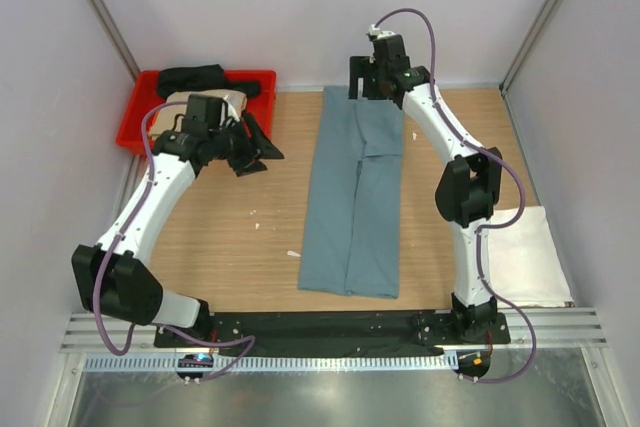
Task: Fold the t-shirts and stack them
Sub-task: Fold the tshirt
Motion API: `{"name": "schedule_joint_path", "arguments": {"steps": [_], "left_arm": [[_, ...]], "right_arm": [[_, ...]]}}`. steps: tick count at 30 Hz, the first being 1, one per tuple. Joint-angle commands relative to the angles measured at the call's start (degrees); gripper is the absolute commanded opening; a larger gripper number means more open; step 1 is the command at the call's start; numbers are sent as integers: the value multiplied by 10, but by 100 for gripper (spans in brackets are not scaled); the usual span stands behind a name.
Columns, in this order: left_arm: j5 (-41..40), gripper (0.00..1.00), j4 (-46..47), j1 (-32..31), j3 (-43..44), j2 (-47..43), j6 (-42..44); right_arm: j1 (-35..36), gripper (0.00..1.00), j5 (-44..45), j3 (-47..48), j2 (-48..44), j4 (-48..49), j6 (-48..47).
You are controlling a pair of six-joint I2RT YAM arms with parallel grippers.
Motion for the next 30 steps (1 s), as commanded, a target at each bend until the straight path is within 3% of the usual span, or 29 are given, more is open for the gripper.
{"name": "schedule_joint_path", "arguments": {"steps": [1, 5, 17, 24, 30], "left_arm": [[-13, 57, -44, 18, -41, -27, 21], [-17, 57, -41, 19, -89, -60, 13], [9, 55, -40, 8, -228, -105, 14], [4, 54, -16, -63, -244, -74, -7], [10, 54, 2, -81, -246, -36, -11]], "right_arm": [[6, 84, 6, -26, -6, -12, 29], [14, 73, 62, -40, 10, 3, 44], [45, 72, 87, -34, 115, 52, 22], [48, 70, 79, 46, 189, 55, 12], [57, 70, 70, 131, 226, 68, 10]]}}
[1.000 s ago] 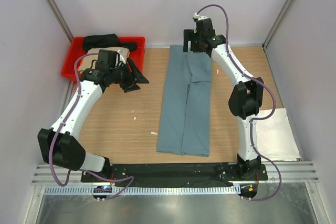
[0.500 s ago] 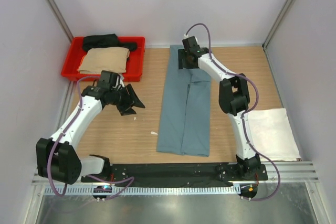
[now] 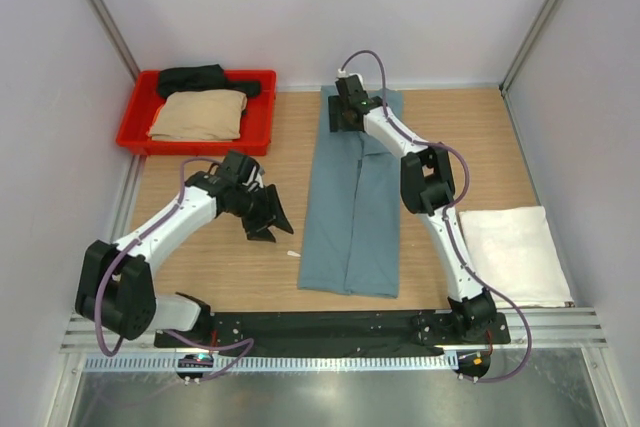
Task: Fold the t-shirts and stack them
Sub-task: Fold the tshirt
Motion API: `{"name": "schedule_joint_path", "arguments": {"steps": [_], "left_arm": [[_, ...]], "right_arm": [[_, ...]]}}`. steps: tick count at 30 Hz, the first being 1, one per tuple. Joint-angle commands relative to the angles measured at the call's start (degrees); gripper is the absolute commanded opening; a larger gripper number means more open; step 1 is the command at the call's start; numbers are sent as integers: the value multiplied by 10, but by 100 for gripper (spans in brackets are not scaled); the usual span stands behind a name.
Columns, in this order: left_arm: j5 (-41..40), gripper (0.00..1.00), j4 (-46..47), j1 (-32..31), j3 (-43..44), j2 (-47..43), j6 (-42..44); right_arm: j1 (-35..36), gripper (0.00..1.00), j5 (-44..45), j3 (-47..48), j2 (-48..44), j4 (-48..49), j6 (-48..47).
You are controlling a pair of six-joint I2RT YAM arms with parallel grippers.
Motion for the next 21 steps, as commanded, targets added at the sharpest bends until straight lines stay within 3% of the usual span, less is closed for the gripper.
{"name": "schedule_joint_path", "arguments": {"steps": [1, 5, 8, 13, 16, 17, 19, 21], "left_arm": [[17, 54, 32, -2, -1, 22, -8], [34, 54, 66, -2, -5, 52, -14], [57, 54, 94, -2, -11, 91, -6], [71, 43, 105, -15, -20, 150, 20], [65, 40, 104, -29, -32, 156, 24], [66, 38, 103, -38, -37, 157, 25], [66, 37, 102, -52, -40, 162, 26], [67, 36, 101, -72, -43, 165, 25]], "right_arm": [[7, 71, -4, 63, 11, 25, -4], [7, 82, 4, 77, -32, 10, 1], [7, 98, 18, 70, -103, -37, 6], [2, 100, -55, -86, -258, -95, 23], [1, 100, -129, -258, -388, -92, 53], [1, 100, -142, -362, -422, -83, 68], [1, 95, -160, -462, -535, -60, 103], [1, 69, -190, -594, -640, -48, 132]]}}
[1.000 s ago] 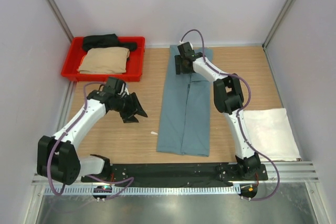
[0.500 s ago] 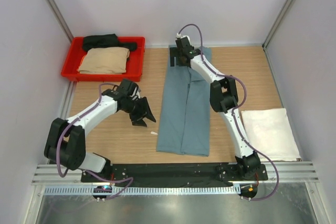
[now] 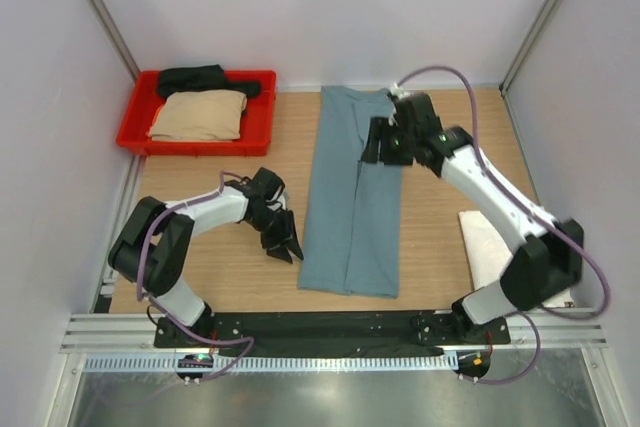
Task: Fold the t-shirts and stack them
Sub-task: Fold the tshirt
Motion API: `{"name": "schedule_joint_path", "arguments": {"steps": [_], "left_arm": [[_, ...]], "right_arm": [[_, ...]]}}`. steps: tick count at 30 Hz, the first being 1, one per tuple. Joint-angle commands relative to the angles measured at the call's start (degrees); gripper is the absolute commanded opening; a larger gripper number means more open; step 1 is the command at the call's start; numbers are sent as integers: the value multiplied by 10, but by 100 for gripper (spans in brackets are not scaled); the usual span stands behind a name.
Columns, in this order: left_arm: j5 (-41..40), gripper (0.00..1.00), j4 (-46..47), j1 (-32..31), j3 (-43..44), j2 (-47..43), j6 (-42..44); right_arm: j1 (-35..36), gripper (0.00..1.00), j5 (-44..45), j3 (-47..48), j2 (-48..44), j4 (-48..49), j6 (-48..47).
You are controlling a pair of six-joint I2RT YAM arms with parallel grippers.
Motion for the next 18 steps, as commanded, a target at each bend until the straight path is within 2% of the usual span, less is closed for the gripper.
{"name": "schedule_joint_path", "arguments": {"steps": [1, 2, 3, 5, 8, 12, 18], "left_arm": [[11, 35, 11, -29, -5, 5, 10], [6, 34, 5, -37, -8, 4, 9], [3, 34, 3, -39, -12, -1, 8], [-5, 33, 1, -41, -27, -13, 2], [-18, 33, -3, -47, -44, -32, -6], [-23, 33, -10, -62, -58, -37, -9], [-25, 30, 11, -67, -93, -40, -20]], "right_arm": [[1, 60, -80, -170, -128, -1, 100], [1, 57, -114, -241, -155, 0, 116], [1, 57, -129, -274, -209, 3, 135], [3, 57, -157, -371, -257, 6, 173], [5, 63, -174, -468, -348, 12, 196], [5, 66, -183, -542, -416, -12, 239], [6, 58, -200, -636, -481, 12, 307]]}}
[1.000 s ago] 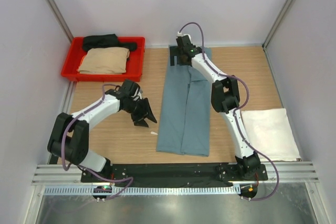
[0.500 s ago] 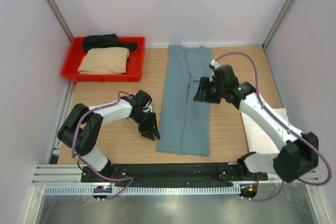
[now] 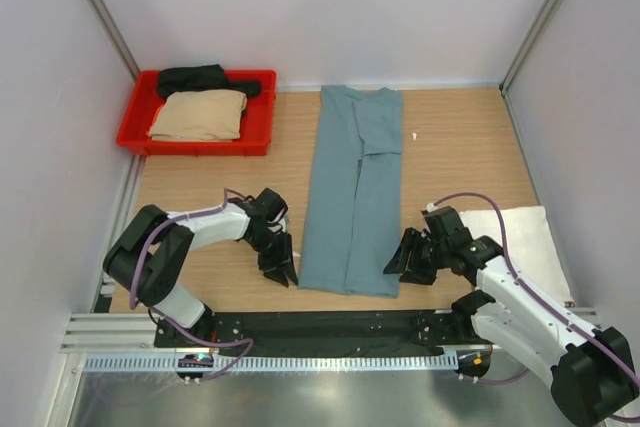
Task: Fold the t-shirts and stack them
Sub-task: Fold the tshirt
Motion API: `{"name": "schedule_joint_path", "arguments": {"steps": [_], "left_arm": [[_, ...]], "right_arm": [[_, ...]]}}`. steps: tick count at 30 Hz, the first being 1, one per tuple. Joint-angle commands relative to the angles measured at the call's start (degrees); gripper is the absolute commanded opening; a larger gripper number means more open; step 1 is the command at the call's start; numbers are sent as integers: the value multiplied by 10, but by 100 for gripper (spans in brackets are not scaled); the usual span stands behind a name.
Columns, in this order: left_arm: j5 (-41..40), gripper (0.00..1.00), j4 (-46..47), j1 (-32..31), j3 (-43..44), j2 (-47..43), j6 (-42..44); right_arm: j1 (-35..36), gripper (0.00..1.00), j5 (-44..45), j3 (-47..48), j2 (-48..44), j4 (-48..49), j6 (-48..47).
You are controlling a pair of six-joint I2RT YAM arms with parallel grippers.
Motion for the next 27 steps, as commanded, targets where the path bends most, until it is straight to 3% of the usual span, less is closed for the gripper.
{"name": "schedule_joint_path", "arguments": {"steps": [1, 8, 15, 19, 27], "left_arm": [[-11, 30, 16, -2, -20, -13, -10], [7, 32, 56, -3, -28, 0, -35], [7, 35, 70, -3, -34, -7, -49], [2, 43, 84, -3, -37, -12, -56], [8, 40, 116, -2, -43, 21, -64]], "right_arm": [[3, 54, -12, -21, -20, 13, 52], [3, 55, 20, -52, -63, -39, 67], [3, 54, 15, -80, -57, -3, 65], [3, 52, 10, -100, -49, 13, 66], [4, 44, -2, -112, -52, 28, 70]]}}
